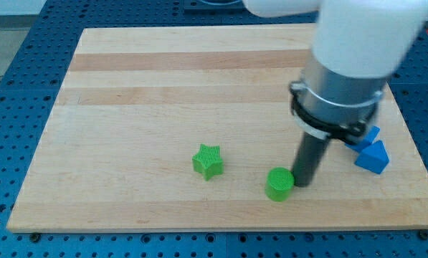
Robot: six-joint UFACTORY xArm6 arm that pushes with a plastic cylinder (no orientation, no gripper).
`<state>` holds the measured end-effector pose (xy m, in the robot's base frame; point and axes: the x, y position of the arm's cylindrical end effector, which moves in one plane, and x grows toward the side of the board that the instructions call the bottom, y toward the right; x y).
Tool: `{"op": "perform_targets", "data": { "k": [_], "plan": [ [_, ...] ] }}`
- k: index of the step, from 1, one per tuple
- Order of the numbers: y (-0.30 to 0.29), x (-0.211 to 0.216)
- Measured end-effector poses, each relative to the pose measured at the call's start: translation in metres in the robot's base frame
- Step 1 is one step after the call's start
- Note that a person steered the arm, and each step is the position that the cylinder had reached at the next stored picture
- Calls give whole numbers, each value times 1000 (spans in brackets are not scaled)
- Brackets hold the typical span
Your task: Move the green circle right to the green star
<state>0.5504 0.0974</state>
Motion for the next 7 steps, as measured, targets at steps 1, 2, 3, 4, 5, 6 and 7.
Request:
{"op": "perform_targets", "data": {
  "k": [1,2,3,4,5,6,7],
  "plan": [
    [-25,-17],
    [-19,-19],
    [9,-14],
    [39,4],
    [23,30],
    [14,43],
    [0,47]
  ]
}}
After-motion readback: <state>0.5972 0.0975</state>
